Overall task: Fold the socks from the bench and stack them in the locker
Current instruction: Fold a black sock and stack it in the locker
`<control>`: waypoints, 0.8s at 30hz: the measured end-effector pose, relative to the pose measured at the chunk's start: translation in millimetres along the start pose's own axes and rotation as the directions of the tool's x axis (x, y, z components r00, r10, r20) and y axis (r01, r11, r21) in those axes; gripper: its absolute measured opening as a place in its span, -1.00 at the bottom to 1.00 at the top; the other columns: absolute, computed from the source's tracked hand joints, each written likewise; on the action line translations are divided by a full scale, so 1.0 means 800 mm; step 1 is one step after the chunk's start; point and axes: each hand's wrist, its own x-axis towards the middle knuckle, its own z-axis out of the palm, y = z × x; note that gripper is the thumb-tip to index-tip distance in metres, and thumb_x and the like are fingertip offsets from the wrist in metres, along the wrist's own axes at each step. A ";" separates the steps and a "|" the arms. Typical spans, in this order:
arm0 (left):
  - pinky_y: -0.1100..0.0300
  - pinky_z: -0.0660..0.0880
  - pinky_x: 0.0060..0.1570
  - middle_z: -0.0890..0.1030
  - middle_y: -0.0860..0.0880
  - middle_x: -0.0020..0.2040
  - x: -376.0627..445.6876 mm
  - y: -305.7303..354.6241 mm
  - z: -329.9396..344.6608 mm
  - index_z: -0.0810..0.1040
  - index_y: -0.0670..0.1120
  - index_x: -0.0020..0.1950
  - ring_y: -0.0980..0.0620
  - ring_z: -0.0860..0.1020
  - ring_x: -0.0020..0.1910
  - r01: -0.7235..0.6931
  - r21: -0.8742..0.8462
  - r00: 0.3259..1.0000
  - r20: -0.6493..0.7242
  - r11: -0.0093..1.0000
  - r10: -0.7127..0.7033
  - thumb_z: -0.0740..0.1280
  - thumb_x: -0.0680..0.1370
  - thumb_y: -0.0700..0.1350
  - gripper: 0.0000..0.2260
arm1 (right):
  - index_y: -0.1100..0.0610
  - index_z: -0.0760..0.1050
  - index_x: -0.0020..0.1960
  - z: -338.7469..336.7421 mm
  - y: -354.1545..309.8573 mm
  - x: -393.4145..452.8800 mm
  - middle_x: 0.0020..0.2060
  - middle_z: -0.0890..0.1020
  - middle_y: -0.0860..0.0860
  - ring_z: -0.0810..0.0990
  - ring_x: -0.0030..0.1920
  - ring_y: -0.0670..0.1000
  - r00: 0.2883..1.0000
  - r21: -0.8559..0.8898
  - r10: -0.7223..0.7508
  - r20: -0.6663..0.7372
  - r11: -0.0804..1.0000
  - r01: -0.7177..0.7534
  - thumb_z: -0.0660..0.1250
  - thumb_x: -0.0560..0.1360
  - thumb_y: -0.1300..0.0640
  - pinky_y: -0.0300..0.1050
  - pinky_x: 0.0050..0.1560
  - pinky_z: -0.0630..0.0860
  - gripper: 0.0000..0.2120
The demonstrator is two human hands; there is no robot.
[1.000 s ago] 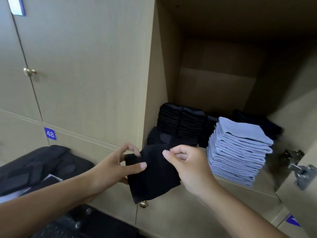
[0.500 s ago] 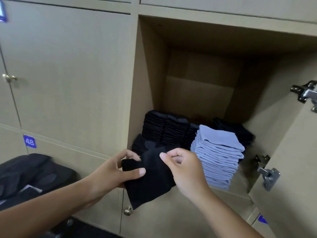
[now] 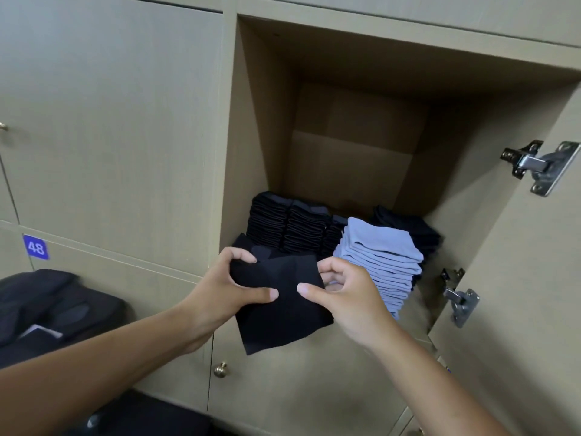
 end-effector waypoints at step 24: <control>0.08 0.54 -0.34 0.69 -0.05 -0.21 0.012 0.027 0.064 0.46 0.02 0.17 -0.08 0.63 -0.38 -0.239 0.118 0.968 -0.045 0.964 0.245 0.47 0.55 -0.24 -0.69 | 0.02 0.69 0.08 -0.124 -0.077 0.054 0.12 0.69 -0.09 0.60 0.20 -0.14 0.988 -0.111 -0.112 -0.107 0.989 0.100 0.38 0.55 0.34 -0.25 0.23 0.50 -0.73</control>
